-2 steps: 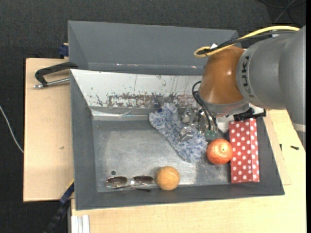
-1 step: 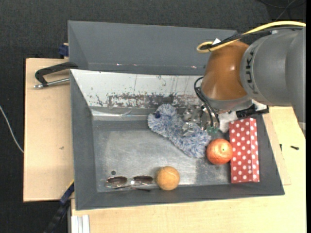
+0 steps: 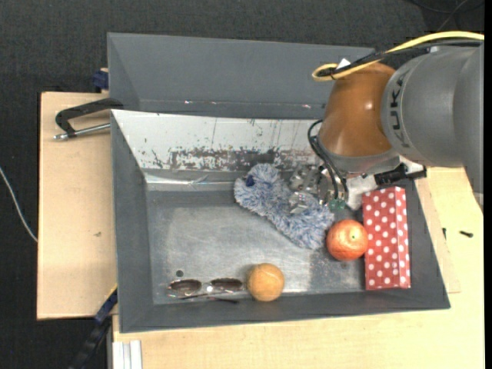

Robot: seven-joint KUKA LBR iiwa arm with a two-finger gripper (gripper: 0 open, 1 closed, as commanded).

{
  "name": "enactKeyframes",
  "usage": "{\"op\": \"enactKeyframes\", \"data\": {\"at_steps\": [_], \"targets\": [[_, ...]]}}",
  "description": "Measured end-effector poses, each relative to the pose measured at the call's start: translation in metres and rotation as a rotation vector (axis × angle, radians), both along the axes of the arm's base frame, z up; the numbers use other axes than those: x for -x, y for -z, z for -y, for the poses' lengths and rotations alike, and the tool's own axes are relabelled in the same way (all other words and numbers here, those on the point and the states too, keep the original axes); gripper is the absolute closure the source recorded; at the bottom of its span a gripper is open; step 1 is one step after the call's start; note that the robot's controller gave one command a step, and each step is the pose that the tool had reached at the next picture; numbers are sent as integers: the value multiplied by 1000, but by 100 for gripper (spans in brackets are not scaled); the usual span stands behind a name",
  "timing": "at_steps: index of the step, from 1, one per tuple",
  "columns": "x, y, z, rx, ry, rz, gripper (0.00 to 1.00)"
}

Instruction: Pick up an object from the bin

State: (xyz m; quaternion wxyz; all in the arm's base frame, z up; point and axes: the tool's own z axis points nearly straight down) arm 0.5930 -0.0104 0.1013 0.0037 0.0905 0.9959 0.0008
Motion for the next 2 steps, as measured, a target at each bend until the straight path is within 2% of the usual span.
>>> {"op": "enactKeyframes", "data": {"at_steps": [2], "targets": [[2,-14,0,0,0,-8,100]]}}
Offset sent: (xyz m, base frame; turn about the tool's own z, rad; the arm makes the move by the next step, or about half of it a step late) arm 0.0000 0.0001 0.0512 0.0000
